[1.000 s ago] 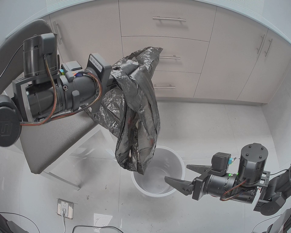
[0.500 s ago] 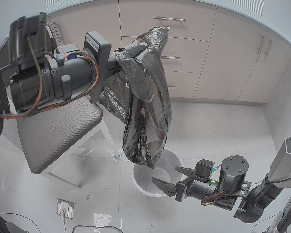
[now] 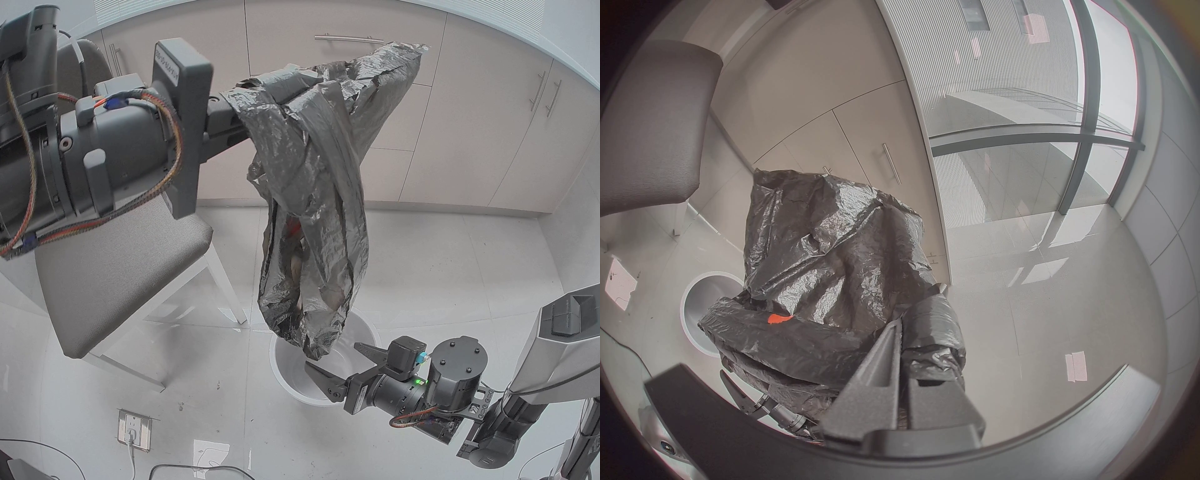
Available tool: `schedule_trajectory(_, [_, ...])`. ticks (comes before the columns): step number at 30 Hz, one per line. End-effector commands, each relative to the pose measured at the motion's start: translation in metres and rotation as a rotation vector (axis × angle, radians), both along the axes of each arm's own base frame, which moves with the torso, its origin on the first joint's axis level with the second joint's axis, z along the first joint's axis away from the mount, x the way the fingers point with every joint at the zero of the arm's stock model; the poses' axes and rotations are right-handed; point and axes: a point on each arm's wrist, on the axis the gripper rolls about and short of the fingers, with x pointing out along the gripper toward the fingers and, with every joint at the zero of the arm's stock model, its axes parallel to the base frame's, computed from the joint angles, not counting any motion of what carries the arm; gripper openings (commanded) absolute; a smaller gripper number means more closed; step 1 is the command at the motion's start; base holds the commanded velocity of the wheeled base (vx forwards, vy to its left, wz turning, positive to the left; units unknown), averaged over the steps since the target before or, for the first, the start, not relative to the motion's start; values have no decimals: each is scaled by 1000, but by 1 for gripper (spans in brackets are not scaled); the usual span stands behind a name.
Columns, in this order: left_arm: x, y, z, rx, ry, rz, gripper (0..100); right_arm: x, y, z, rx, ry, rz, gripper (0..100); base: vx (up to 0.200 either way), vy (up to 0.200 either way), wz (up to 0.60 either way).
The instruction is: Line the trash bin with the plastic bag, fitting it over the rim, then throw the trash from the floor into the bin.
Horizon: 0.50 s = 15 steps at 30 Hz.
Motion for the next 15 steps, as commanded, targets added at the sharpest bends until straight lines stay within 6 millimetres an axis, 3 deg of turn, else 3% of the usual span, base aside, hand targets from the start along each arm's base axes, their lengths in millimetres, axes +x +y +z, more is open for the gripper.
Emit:
schedule_trajectory(1, [-1, 1, -1, 0, 2, -2, 0, -2, 3, -3, 1, -2, 10, 100, 0, 0, 0])
schedule_trajectory(15, [0, -1, -9, 16, 19, -3, 0, -9, 18, 1, 25, -24, -11, 100, 0, 0, 0])
